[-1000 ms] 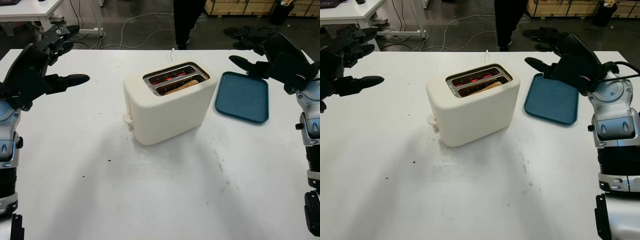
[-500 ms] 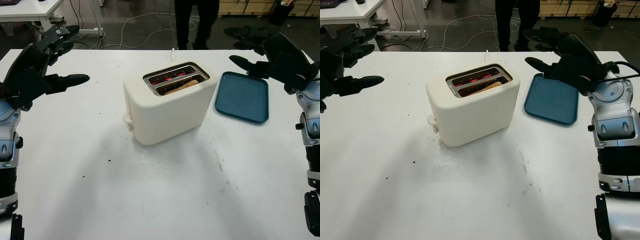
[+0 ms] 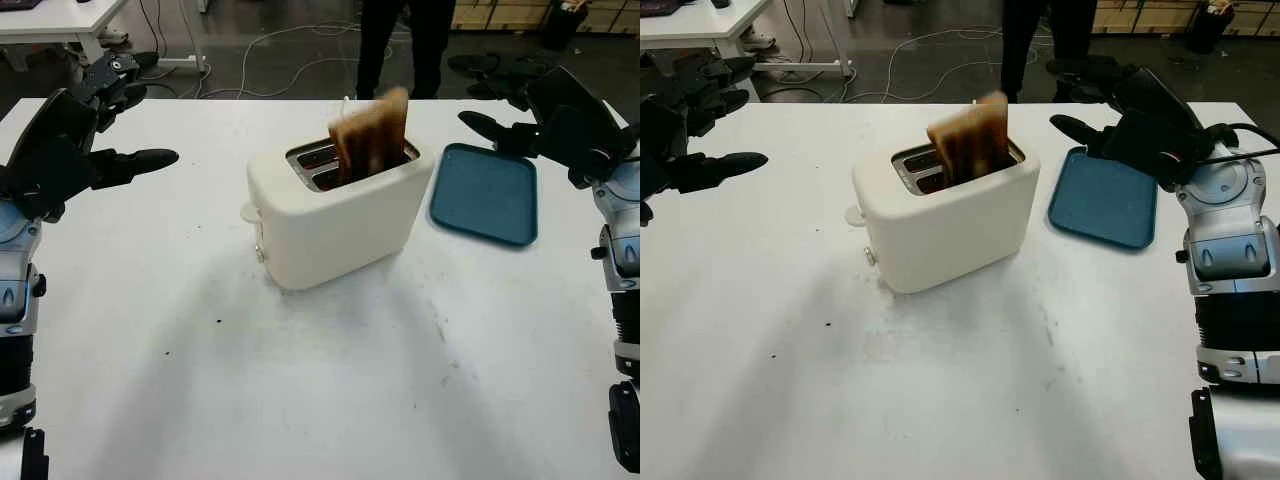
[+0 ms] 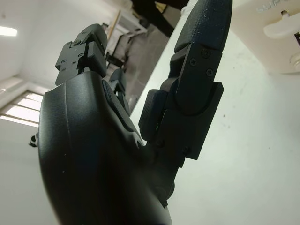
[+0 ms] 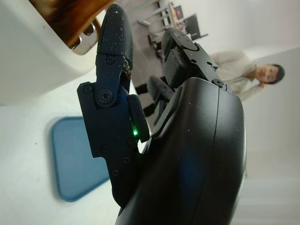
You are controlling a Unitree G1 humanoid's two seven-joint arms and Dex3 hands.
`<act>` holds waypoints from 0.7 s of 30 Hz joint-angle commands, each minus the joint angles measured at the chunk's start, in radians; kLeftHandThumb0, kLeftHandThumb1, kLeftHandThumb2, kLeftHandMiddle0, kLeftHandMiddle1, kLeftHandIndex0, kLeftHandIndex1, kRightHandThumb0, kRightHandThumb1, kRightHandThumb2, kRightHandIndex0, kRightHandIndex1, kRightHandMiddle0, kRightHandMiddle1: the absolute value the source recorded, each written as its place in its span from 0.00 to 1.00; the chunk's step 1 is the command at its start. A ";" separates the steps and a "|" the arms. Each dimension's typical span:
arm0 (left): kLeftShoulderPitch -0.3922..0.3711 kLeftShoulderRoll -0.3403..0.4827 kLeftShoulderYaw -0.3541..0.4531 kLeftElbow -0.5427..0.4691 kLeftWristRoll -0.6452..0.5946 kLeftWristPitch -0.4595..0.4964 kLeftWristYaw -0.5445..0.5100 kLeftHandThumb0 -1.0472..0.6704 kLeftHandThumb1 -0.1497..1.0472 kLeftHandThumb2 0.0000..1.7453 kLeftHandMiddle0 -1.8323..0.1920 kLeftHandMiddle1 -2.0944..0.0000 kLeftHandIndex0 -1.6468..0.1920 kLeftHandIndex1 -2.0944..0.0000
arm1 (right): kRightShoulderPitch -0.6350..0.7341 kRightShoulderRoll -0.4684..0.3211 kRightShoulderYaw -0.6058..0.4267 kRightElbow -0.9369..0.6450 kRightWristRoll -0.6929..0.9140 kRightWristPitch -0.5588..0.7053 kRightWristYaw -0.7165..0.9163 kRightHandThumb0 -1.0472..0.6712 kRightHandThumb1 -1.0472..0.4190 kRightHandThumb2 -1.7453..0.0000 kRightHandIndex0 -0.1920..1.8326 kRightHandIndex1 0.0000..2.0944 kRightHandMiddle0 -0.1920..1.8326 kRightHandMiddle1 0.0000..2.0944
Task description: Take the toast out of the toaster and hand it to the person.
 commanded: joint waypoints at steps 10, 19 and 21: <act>-0.004 0.001 0.001 -0.006 -0.013 0.002 0.000 0.09 0.87 0.00 0.91 0.84 0.90 0.84 | 0.003 0.017 -0.027 -0.010 0.035 0.028 -0.009 0.19 0.09 0.77 0.15 0.33 0.30 0.01; -0.002 0.007 -0.004 0.001 0.001 -0.017 0.001 0.10 0.88 0.00 0.91 0.82 0.90 0.83 | -0.066 0.023 -0.017 0.010 -0.009 -0.040 -0.063 0.38 0.19 0.99 0.29 0.37 0.42 0.06; -0.002 0.006 -0.004 0.002 -0.001 -0.018 0.001 0.10 0.88 0.00 0.91 0.82 0.90 0.83 | -0.107 0.013 0.009 0.057 -0.054 -0.139 -0.084 0.43 0.22 1.00 0.34 0.38 0.45 0.07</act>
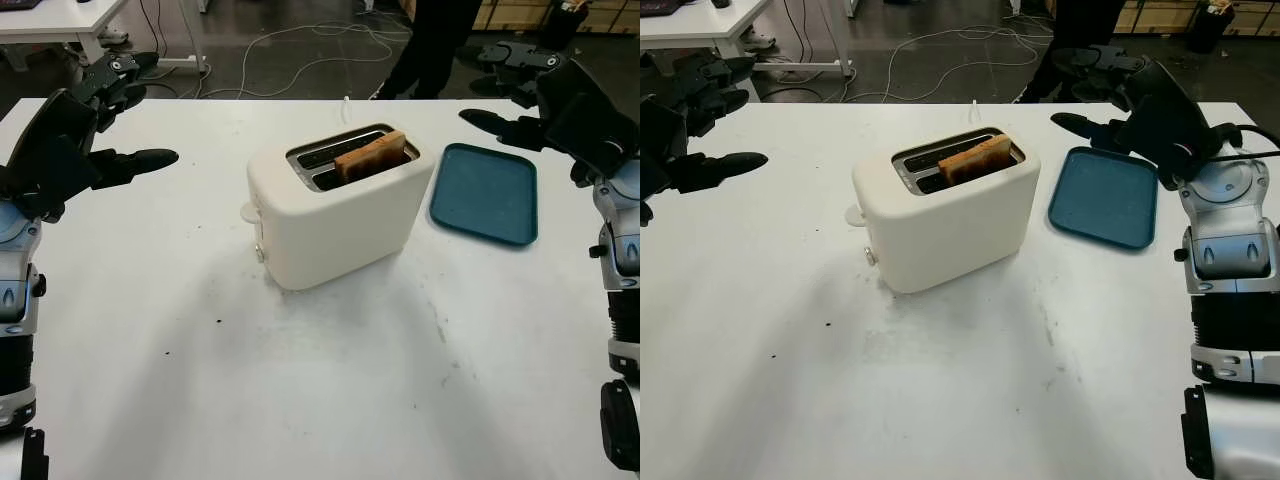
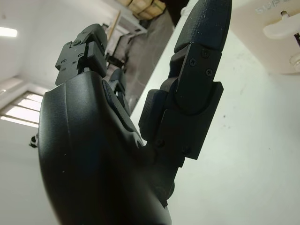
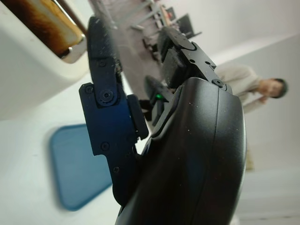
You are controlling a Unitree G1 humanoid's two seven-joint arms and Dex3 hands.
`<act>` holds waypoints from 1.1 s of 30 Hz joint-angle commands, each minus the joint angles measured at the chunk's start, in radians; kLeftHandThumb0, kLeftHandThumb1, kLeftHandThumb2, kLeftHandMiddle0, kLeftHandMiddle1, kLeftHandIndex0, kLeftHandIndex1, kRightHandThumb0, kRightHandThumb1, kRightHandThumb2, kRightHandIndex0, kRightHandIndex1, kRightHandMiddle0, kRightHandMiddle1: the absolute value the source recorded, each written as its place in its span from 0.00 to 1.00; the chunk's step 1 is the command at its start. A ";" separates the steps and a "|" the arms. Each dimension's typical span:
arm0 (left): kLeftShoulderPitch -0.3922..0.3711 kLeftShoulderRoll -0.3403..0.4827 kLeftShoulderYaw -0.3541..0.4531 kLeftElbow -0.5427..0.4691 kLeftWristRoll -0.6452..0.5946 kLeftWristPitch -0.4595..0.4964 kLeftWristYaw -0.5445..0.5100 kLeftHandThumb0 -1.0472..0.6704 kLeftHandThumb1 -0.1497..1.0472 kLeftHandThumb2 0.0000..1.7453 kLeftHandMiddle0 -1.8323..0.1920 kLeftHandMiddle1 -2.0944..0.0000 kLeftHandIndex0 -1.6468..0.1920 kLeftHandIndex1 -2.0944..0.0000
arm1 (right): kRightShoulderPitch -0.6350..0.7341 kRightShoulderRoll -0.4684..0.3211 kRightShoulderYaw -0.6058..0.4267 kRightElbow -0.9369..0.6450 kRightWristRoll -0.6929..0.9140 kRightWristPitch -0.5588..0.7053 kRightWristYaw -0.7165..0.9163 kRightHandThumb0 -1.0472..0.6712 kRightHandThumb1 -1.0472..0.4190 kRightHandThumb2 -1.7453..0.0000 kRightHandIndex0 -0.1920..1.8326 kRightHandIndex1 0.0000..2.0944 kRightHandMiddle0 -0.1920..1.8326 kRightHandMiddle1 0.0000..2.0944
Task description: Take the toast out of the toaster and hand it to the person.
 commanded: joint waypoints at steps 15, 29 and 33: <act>0.003 0.003 -0.001 -0.004 -0.003 -0.012 0.005 0.09 0.88 0.00 0.91 0.83 0.90 0.83 | -0.461 -0.026 0.315 0.498 -0.425 -0.574 -0.145 0.36 0.36 1.00 0.52 0.38 0.59 0.05; -0.002 0.000 -0.003 -0.017 -0.004 0.010 0.007 0.10 0.87 0.00 0.91 0.82 0.90 0.83 | -0.511 0.007 0.394 0.559 -0.439 -0.599 -0.045 0.37 0.32 1.00 0.49 0.40 0.58 0.01; -0.003 0.004 -0.005 -0.014 -0.004 0.008 0.004 0.10 0.87 0.00 0.91 0.83 0.90 0.83 | -0.510 0.006 0.396 0.541 -0.432 -0.597 -0.001 0.37 0.30 0.99 0.46 0.40 0.57 0.00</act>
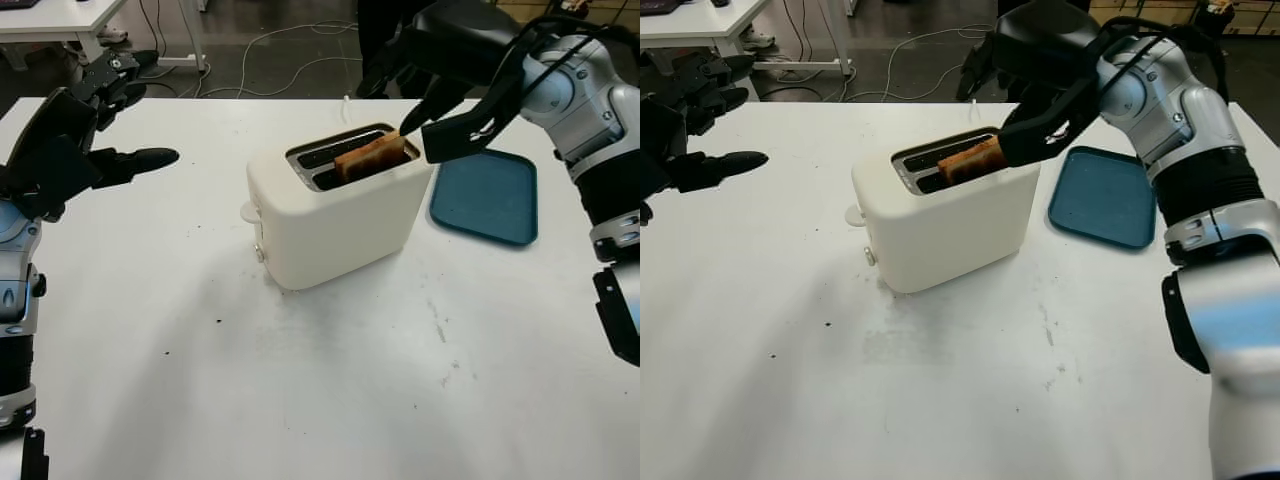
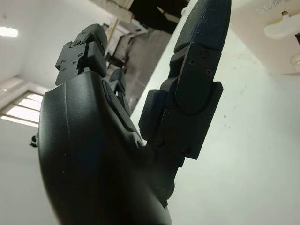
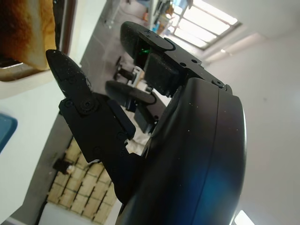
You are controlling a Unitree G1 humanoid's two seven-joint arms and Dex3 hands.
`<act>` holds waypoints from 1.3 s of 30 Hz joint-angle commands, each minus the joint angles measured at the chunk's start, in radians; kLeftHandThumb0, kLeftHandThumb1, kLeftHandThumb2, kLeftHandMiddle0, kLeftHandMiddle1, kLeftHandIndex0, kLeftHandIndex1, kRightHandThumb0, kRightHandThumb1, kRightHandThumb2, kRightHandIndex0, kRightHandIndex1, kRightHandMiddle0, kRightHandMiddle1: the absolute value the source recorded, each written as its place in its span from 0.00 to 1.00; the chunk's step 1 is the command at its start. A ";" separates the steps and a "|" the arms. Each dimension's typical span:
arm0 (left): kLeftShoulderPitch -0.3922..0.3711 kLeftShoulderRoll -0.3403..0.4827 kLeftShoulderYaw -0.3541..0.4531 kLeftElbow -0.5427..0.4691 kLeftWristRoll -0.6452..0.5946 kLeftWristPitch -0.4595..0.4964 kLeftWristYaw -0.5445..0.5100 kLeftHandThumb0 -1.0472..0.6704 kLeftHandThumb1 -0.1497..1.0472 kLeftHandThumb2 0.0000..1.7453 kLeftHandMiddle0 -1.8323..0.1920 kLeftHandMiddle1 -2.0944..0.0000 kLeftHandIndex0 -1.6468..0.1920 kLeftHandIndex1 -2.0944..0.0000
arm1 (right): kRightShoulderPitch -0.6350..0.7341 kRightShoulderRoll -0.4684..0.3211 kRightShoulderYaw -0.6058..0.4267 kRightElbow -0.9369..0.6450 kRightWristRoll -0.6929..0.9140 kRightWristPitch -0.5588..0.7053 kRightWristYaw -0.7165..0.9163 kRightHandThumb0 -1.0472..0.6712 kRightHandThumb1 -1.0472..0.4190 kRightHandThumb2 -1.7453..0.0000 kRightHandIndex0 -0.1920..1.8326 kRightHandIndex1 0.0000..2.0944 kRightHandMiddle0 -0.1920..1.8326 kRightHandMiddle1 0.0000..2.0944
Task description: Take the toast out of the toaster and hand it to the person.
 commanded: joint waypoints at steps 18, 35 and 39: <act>-0.005 0.005 -0.015 -0.008 0.008 -0.001 0.011 0.08 0.88 0.00 0.91 0.81 0.90 0.82 | -0.027 0.017 0.047 0.026 -0.037 -0.037 0.000 0.22 0.26 1.00 0.42 0.32 0.58 0.01; -0.001 0.004 -0.012 -0.019 0.002 0.019 0.009 0.09 0.87 0.00 0.91 0.83 0.90 0.83 | -0.022 0.043 0.091 0.093 -0.081 -0.061 -0.051 0.23 0.24 1.00 0.44 0.27 0.55 0.00; -0.002 0.005 -0.011 -0.006 0.002 -0.001 0.008 0.09 0.88 0.00 0.91 0.82 0.90 0.83 | -0.023 0.056 0.094 0.123 -0.076 -0.069 -0.067 0.25 0.25 1.00 0.45 0.28 0.57 0.01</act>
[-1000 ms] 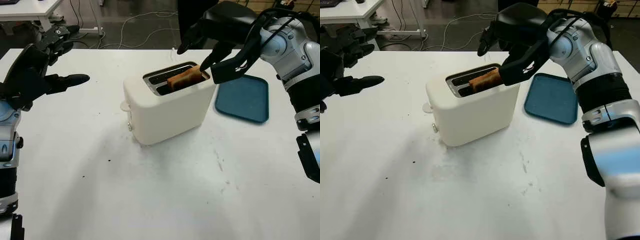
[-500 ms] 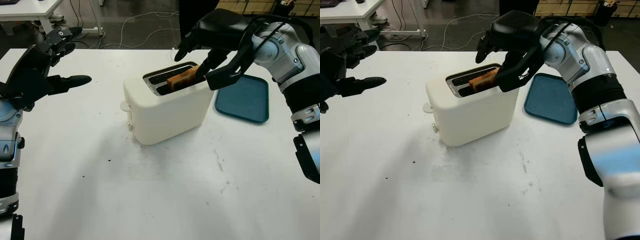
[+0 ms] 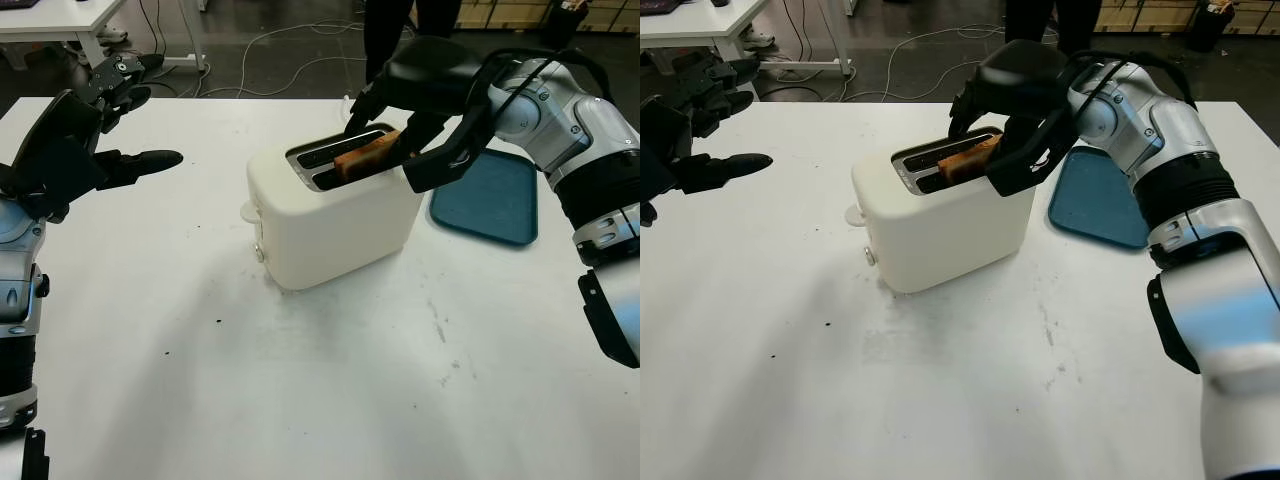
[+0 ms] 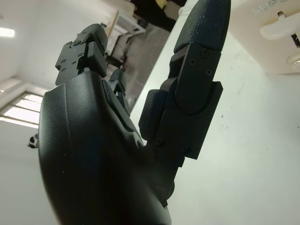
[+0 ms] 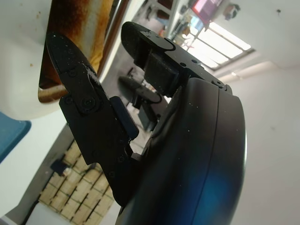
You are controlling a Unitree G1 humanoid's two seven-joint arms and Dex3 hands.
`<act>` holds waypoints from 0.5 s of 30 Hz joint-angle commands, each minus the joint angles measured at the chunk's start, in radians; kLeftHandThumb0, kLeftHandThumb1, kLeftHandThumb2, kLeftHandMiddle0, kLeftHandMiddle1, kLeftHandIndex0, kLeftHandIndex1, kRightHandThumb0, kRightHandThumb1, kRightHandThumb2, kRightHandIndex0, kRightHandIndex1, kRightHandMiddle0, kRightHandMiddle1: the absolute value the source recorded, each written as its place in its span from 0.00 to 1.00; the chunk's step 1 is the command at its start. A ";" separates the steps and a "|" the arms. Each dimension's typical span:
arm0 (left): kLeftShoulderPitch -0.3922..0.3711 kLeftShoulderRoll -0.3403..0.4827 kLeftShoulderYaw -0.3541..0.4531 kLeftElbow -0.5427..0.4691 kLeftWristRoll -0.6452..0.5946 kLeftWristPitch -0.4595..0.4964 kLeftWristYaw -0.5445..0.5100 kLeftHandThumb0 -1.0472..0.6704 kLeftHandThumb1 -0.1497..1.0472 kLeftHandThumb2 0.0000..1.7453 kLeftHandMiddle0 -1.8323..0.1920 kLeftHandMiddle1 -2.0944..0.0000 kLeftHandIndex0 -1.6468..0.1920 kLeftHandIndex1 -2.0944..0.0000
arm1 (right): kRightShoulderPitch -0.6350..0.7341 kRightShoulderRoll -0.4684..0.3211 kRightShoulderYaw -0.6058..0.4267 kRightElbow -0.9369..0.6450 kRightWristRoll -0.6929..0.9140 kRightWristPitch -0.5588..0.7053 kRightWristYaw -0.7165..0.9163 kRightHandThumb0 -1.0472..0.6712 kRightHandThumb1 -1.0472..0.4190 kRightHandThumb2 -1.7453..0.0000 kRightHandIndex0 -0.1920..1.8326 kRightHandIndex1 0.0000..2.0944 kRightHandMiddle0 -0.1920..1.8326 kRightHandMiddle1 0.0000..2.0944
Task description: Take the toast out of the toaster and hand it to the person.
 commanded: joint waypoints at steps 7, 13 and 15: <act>-0.001 0.004 0.001 -0.007 0.002 -0.003 0.008 0.09 0.88 0.00 0.91 0.82 0.90 0.82 | -0.007 0.020 0.012 0.034 -0.006 -0.013 -0.025 0.26 0.26 1.00 0.43 0.34 0.56 0.00; 0.001 0.002 0.004 -0.006 -0.004 -0.007 0.007 0.10 0.88 0.00 0.91 0.83 0.90 0.83 | -0.004 0.026 0.011 0.043 0.010 -0.007 0.000 0.28 0.25 1.00 0.42 0.37 0.56 0.00; 0.000 0.002 0.005 -0.004 -0.007 -0.007 0.007 0.10 0.87 0.00 0.91 0.83 0.90 0.83 | 0.000 0.026 0.007 0.039 0.019 -0.004 0.010 0.30 0.25 1.00 0.40 0.43 0.56 0.00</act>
